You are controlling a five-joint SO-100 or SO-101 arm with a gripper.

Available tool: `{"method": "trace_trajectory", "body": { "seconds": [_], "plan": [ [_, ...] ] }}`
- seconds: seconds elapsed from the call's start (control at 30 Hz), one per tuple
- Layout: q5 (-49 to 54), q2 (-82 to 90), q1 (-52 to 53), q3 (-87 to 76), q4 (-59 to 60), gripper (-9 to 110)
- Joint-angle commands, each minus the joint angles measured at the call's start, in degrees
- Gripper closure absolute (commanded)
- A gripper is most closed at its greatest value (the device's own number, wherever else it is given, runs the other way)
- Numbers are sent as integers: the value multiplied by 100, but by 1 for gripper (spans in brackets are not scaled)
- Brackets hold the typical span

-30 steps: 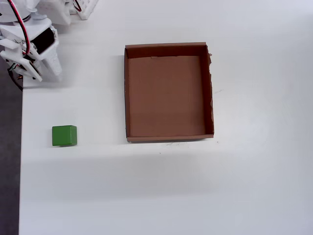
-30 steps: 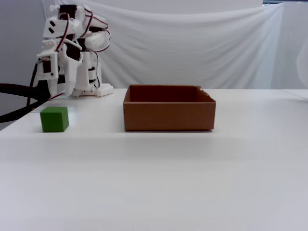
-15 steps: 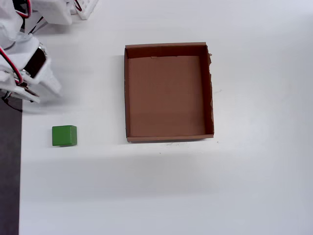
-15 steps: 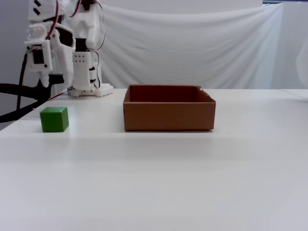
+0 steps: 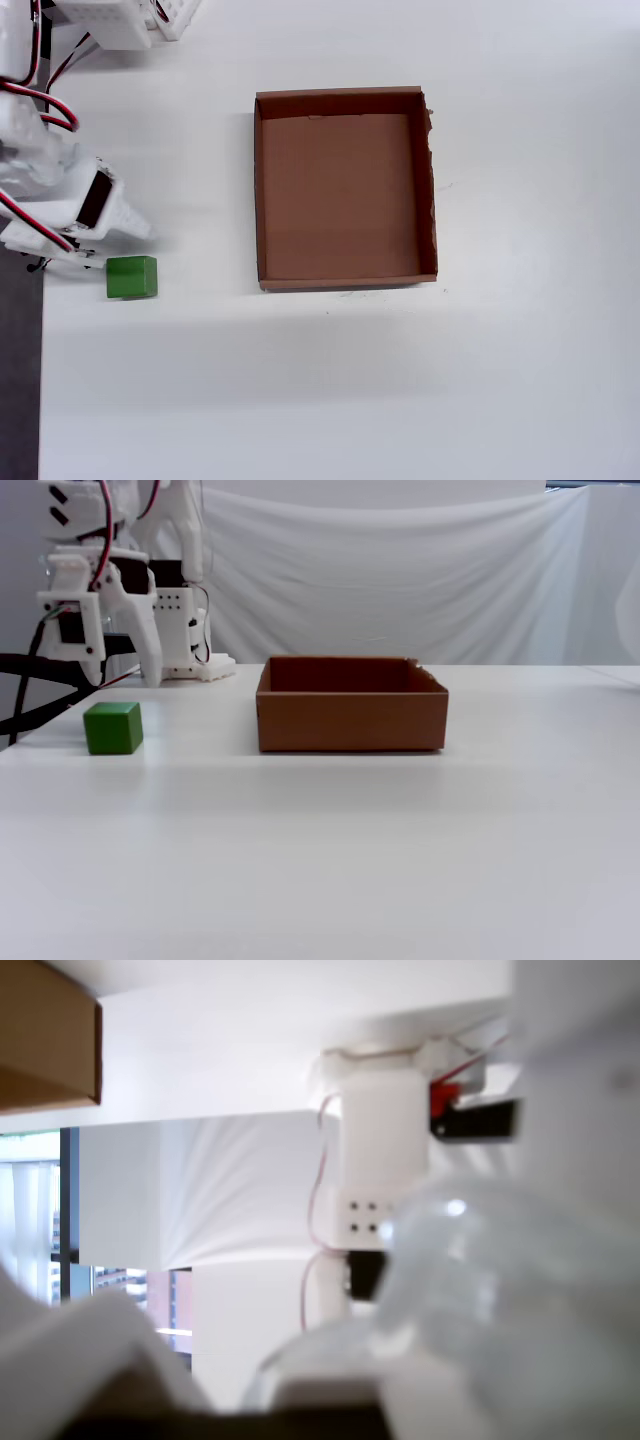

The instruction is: Grasp a green cube and put it in a box.

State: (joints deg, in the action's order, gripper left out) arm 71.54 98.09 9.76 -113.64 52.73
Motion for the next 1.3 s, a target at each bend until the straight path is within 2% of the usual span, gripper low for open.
{"method": "trace_trajectory", "body": {
  "seconds": [0.0,0.67,1.03,1.27],
  "plan": [
    [114,-44,-88,413,-149,71],
    [114,-879,-325,563,-1169,71],
    [870,-932,-475,492,-1090,71],
    [896,-932,-519,439,-1046,78]
  ]
}}
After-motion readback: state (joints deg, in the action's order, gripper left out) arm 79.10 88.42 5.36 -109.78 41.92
